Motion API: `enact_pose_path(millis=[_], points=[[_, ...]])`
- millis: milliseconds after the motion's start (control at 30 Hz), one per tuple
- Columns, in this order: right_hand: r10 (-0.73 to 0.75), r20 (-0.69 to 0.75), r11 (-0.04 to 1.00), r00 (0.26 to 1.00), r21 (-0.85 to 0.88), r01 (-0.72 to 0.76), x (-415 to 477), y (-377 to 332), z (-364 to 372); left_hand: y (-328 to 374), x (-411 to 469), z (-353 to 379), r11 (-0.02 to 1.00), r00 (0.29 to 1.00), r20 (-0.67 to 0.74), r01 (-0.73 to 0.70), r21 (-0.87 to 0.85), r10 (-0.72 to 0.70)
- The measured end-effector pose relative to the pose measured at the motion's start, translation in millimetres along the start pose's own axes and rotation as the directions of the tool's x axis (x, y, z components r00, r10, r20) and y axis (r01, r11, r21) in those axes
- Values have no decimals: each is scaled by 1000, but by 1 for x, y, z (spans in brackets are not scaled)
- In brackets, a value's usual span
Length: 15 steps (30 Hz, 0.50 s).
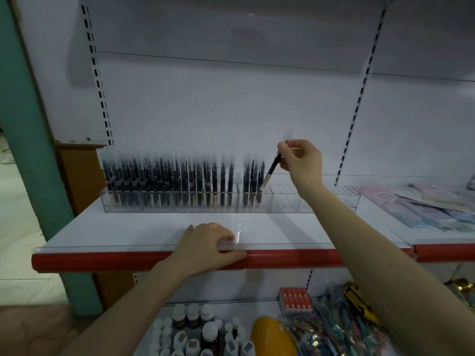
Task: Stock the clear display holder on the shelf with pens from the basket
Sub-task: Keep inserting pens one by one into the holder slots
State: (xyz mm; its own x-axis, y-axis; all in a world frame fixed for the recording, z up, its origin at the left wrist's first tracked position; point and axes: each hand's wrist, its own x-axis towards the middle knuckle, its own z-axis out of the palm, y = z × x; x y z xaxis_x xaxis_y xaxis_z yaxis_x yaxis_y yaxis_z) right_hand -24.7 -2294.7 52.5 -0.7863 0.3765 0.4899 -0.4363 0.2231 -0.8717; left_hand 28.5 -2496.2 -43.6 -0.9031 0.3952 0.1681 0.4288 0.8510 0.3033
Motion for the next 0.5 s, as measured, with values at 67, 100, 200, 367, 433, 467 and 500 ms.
enact_pose_path(millis=[67,100,200,367,433,467,500], points=[[-46,13,994,999,-95,47,7,3,8,-5,3,3,1000,1000,1,9,-20,-9],[-59,24,990,998,-131,62,9,6,13,-5,4,2,999,1000,0,18,-48,-18],[-69,67,974,995,-212,82,15,12,23,-4,5,1,996,999,22,32,-81,-31],[0,166,935,986,-351,59,15,29,30,-6,7,5,996,1000,-12,25,-86,-27],[22,171,924,985,-379,45,13,35,32,-7,7,5,996,1000,-20,17,-84,-19],[26,166,922,986,-385,41,12,36,33,-7,7,6,996,1000,-21,13,-88,-14],[25,161,921,987,-388,40,12,37,34,-8,8,6,996,1000,-22,9,-91,-11]])
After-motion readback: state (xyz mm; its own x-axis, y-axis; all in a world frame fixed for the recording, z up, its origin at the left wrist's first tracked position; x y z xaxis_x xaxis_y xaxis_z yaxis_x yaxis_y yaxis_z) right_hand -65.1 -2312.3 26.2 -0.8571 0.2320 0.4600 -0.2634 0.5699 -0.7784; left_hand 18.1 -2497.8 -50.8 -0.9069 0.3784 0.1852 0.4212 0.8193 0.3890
